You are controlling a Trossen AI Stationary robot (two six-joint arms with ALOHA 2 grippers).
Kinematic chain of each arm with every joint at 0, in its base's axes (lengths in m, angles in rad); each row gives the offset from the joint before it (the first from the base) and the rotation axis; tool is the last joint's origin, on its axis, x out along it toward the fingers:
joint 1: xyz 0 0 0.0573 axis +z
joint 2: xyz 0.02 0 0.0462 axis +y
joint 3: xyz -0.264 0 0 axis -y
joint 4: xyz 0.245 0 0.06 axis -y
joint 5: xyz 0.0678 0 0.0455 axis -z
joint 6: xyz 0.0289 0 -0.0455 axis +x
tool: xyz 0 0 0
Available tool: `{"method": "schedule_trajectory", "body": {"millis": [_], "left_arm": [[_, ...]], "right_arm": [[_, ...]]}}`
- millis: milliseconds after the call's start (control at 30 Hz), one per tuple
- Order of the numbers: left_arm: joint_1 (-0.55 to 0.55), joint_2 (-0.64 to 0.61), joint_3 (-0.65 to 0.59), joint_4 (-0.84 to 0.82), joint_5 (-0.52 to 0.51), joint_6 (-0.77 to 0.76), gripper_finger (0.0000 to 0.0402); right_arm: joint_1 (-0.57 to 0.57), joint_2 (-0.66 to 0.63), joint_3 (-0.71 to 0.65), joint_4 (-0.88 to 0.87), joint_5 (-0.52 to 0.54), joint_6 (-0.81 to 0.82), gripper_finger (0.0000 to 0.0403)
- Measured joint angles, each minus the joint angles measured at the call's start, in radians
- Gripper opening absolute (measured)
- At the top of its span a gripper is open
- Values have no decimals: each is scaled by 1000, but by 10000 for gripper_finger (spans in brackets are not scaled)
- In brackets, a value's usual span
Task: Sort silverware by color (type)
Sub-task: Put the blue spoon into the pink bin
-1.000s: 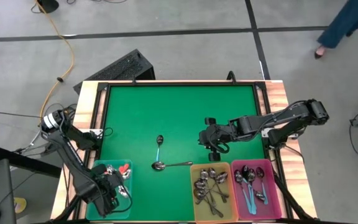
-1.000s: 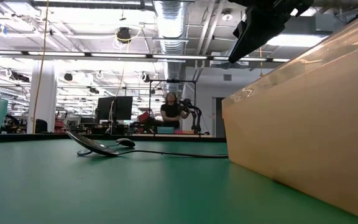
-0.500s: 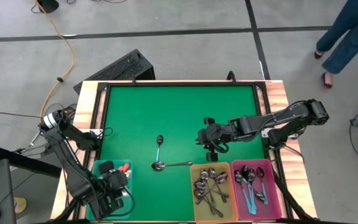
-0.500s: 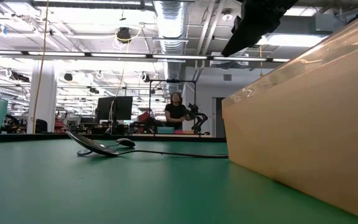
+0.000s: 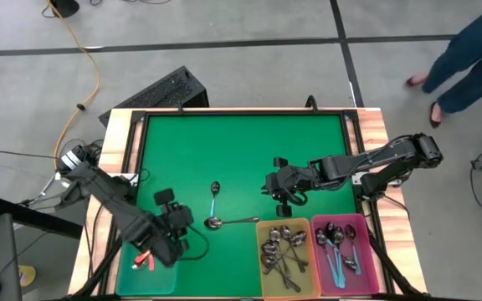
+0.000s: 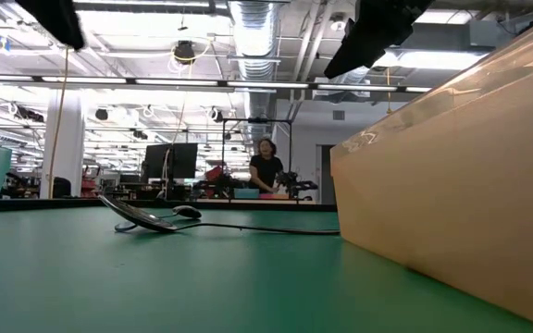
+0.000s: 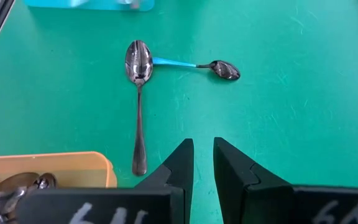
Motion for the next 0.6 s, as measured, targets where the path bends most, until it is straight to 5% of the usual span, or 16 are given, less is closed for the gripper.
{"method": "schedule_trajectory", "body": {"millis": [333,600], "left_arm": [[139,0,0,5,12,283,141],[167,0,-9,169,-8,531,141]], "right_arm": [[0,0,0,0,0,3,71],[0,0,0,-1,0,2,71]]}}
